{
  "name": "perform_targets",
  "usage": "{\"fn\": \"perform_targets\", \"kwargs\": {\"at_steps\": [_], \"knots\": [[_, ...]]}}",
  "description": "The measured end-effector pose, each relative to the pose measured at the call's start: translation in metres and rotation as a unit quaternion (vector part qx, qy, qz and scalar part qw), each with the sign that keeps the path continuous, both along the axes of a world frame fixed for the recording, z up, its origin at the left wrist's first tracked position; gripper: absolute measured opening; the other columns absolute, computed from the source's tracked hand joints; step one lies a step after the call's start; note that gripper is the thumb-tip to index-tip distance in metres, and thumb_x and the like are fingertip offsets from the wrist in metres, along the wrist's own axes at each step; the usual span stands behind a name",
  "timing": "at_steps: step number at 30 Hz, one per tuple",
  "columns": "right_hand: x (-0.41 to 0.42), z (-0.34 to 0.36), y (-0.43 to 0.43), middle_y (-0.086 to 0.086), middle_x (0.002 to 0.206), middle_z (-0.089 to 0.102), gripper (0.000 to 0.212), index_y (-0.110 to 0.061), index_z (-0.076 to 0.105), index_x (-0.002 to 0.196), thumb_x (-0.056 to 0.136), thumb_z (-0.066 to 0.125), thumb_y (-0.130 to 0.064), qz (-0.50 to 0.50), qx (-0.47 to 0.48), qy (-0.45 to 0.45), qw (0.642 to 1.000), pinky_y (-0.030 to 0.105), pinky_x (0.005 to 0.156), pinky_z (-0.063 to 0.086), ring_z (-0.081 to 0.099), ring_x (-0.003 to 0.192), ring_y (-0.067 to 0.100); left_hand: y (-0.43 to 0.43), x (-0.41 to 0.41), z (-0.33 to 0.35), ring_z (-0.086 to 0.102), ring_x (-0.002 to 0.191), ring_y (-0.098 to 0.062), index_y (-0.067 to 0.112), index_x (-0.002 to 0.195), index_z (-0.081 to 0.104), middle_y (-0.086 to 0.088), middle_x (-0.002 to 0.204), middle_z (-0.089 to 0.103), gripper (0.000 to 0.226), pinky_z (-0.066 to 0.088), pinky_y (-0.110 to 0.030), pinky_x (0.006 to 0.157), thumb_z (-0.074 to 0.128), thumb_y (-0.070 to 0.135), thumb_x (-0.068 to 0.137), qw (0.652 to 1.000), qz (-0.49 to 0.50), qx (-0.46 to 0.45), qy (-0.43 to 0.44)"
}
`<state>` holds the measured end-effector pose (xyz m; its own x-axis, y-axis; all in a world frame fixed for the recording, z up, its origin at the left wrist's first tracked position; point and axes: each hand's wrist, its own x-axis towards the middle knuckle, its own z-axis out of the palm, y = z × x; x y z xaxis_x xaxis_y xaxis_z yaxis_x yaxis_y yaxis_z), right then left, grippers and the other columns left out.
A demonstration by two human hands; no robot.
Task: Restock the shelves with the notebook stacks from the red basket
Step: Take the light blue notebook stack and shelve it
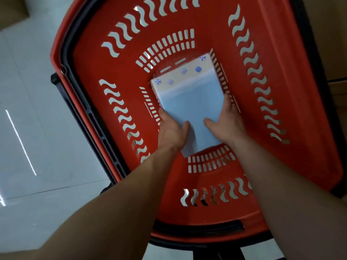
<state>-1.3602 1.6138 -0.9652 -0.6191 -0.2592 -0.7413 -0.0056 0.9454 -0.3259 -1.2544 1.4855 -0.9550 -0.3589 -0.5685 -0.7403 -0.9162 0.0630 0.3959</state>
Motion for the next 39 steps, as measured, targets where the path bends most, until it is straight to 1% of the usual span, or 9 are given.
{"fn": "perform_targets", "kwargs": {"at_steps": [5, 8, 11, 15, 20, 25, 28, 36, 39], "knots": [[0.011, -0.001, 0.003, 0.020, 0.152, 0.037, 0.107, -0.018, 0.005, 0.158, 0.081, 0.071, -0.052, -0.046, -0.003, -0.006, 0.999, 0.046, 0.111, 0.036, 0.042, 0.135, 0.042, -0.005, -0.005, 0.007, 0.059, 0.121, -0.029, 0.017, 0.146, 0.022, -0.007, 0.137, 0.057, 0.087, 0.051, -0.048, 0.103, 0.074, 0.034, 0.078, 0.999, 0.042, -0.013, 0.007], [0.024, -0.005, 0.006, 0.016, 0.144, 0.049, 0.107, -0.022, 0.009, 0.154, 0.076, 0.073, -0.057, -0.094, -0.035, -0.024, 0.995, 0.047, 0.106, 0.043, 0.051, 0.128, 0.039, -0.011, -0.014, 0.008, 0.060, 0.111, -0.026, 0.013, 0.137, 0.034, -0.003, 0.125, 0.058, 0.085, 0.054, -0.046, 0.097, 0.077, 0.049, 0.073, 0.997, 0.078, -0.024, -0.016], [0.035, -0.008, 0.007, 0.015, 0.144, 0.050, 0.110, -0.023, 0.005, 0.155, 0.077, 0.074, -0.056, -0.134, -0.053, -0.033, 0.989, 0.048, 0.108, 0.041, 0.049, 0.130, 0.037, -0.014, -0.021, 0.007, 0.059, 0.117, -0.032, 0.015, 0.135, 0.044, -0.007, 0.129, 0.058, 0.094, 0.053, -0.051, 0.097, 0.072, 0.068, 0.062, 0.996, 0.067, -0.033, -0.049], [0.041, -0.010, 0.009, 0.015, 0.147, 0.046, 0.111, -0.021, 0.006, 0.157, 0.077, 0.075, -0.054, -0.163, -0.066, -0.023, 0.984, 0.049, 0.110, 0.038, 0.045, 0.133, 0.036, -0.007, -0.021, 0.007, 0.050, 0.125, -0.033, 0.010, 0.138, 0.040, -0.011, 0.135, 0.049, 0.085, 0.048, -0.049, 0.103, 0.077, 0.052, 0.074, 0.997, 0.033, -0.048, -0.055], [0.042, -0.009, 0.013, 0.013, 0.149, 0.046, 0.104, -0.018, 0.010, 0.158, 0.083, 0.073, -0.052, -0.197, -0.086, -0.021, 0.976, 0.042, 0.110, 0.037, 0.044, 0.135, 0.033, -0.006, -0.015, 0.008, 0.051, 0.114, -0.023, 0.015, 0.139, 0.035, -0.005, 0.133, 0.043, 0.081, 0.048, -0.038, 0.094, 0.078, 0.047, 0.078, 0.999, 0.022, -0.040, -0.008], [0.037, -0.005, 0.011, 0.019, 0.147, 0.047, 0.084, -0.023, 0.010, 0.158, 0.094, 0.049, -0.062, -0.243, -0.065, -0.036, 0.967, 0.043, 0.107, 0.039, 0.048, 0.131, 0.038, -0.003, -0.016, 0.025, 0.061, 0.091, -0.002, 0.034, 0.144, 0.036, 0.014, 0.113, 0.059, 0.076, 0.054, -0.025, 0.080, 0.075, 0.048, 0.081, 0.996, 0.010, -0.015, 0.083], [0.036, -0.002, 0.013, 0.017, 0.145, 0.050, 0.081, -0.024, 0.013, 0.156, 0.094, 0.048, -0.063, -0.248, -0.077, -0.035, 0.965, 0.043, 0.106, 0.043, 0.051, 0.129, 0.038, -0.002, -0.018, 0.034, 0.061, 0.092, -0.004, 0.032, 0.142, 0.040, 0.015, 0.114, 0.059, 0.067, 0.055, -0.029, 0.082, 0.076, 0.042, 0.086, 0.996, 0.009, 0.001, 0.089], [0.041, 0.020, 0.014, 0.000, 0.124, 0.058, 0.069, -0.032, 0.033, 0.141, 0.087, 0.065, -0.061, -0.322, -0.149, -0.079, 0.932, 0.028, 0.075, 0.044, 0.060, 0.104, 0.020, -0.022, -0.024, 0.069, 0.068, 0.102, -0.011, 0.033, 0.143, 0.042, 0.013, 0.120, 0.062, 0.069, 0.063, -0.039, 0.080, 0.079, 0.041, 0.085, 0.992, 0.004, 0.052, 0.119], [0.048, 0.040, 0.010, -0.003, 0.120, 0.057, 0.072, -0.025, 0.033, 0.142, 0.087, 0.068, -0.057, -0.358, -0.196, -0.114, 0.906, 0.014, 0.064, 0.040, 0.055, 0.092, -0.001, -0.035, -0.025, 0.102, 0.071, 0.101, -0.014, 0.035, 0.143, 0.042, 0.011, 0.122, 0.064, 0.070, 0.064, -0.038, 0.074, 0.079, 0.041, 0.084, 0.989, -0.025, 0.069, 0.128]]}}
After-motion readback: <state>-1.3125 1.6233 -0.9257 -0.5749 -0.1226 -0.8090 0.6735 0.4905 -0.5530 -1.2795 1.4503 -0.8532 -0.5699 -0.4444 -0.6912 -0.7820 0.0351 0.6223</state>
